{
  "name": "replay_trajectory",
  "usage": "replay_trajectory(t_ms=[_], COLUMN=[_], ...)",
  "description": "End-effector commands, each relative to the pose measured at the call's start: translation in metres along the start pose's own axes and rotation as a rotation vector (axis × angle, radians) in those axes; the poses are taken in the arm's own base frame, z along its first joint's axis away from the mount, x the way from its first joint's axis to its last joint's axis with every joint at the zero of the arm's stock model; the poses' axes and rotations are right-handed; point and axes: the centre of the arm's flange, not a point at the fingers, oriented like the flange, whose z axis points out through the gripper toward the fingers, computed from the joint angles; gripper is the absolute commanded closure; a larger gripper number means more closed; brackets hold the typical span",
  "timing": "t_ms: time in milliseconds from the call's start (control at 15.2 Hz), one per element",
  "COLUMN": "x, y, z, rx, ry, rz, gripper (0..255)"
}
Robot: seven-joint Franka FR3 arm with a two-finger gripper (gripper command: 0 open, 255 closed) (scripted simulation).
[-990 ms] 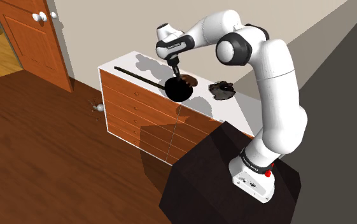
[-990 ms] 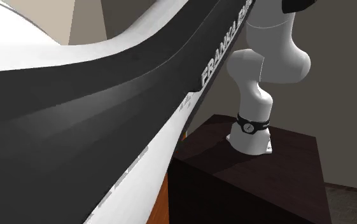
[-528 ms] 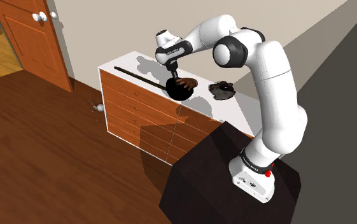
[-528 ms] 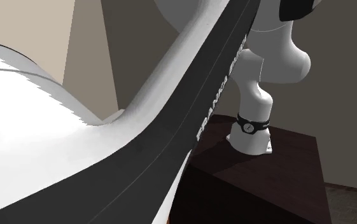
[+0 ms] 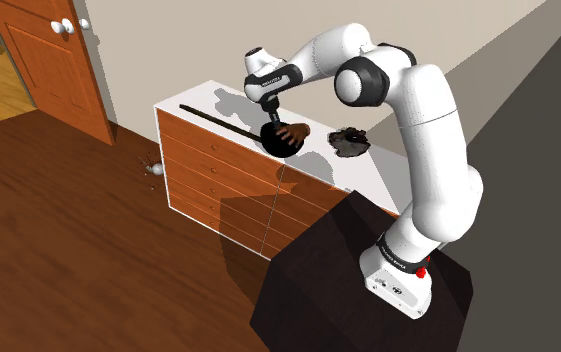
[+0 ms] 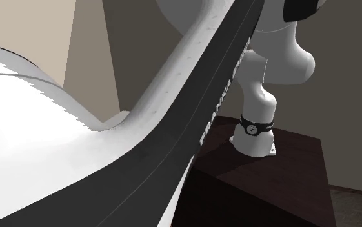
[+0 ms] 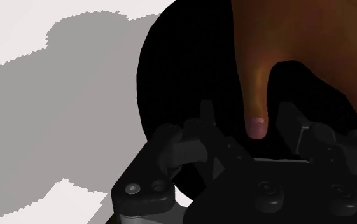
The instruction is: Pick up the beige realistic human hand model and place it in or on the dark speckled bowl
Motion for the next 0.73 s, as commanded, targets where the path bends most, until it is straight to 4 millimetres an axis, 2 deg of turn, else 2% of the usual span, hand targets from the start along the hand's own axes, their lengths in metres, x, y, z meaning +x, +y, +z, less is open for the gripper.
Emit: replay_trajectory(t_ms=[0,264,528,660], x=[0.000,0.000,0.000,0.000], y=[0.000,0.000,0.000,0.000], z=[0.002,0.002,-0.048,-0.048], rx=[0.003,0.003,0.003,0.003], ry=[-0.002,-0.002,-0.002,-0.002], rz=[0.000,0.000,0.000,0.000], gripper=[0,0,0,0])
